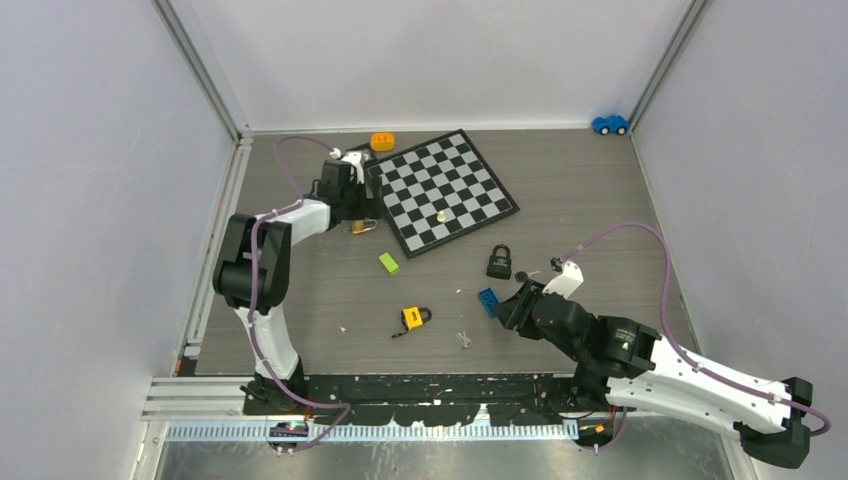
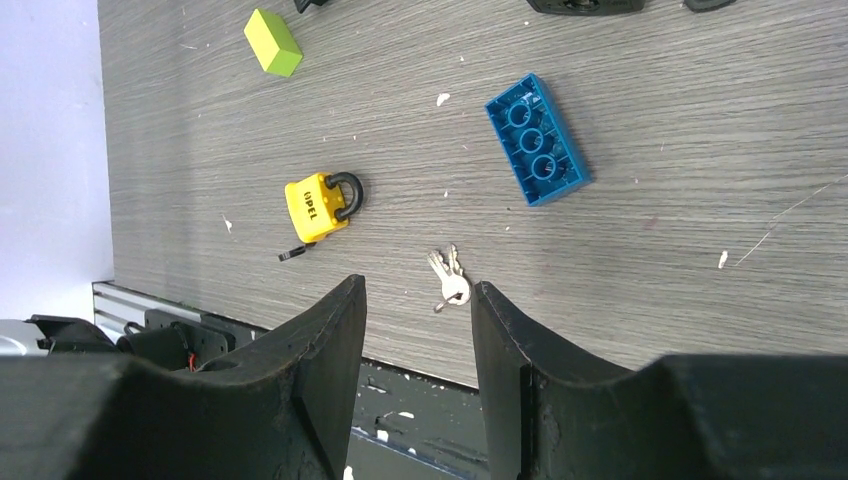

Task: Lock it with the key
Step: Pick up the lock from the center of the board.

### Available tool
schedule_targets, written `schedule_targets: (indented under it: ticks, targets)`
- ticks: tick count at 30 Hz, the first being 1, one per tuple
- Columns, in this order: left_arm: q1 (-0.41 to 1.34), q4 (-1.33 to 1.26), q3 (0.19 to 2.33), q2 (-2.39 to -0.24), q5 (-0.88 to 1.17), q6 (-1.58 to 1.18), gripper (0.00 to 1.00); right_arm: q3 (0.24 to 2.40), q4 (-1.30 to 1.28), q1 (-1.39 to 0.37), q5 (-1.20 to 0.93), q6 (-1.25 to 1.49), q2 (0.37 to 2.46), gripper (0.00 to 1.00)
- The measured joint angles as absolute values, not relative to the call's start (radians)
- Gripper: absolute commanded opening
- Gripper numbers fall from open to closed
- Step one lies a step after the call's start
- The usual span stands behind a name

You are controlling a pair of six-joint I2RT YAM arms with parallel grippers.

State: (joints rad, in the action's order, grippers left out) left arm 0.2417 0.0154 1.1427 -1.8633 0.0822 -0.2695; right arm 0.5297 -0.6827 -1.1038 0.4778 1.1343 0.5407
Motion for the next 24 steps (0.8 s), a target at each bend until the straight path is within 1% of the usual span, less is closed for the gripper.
schedule_targets:
  ticks: [4,13,24]
  targets:
    - [0.239,-0.01,1.157,-1.917,0.146,-0.256,0.97,0.53,-0.69,-1.104,0.477,1.131,0.54,0.48]
    - [0.223,0.051,1.195,-1.928,0.18,-0.283,0.97,0.53,-0.718,-1.104,0.473,1.131,0.496,0.49]
    - [0.22,0.068,1.068,-1.822,0.233,-0.31,0.97,0.53,-0.728,-1.104,0.469,1.132,0.482,0.49]
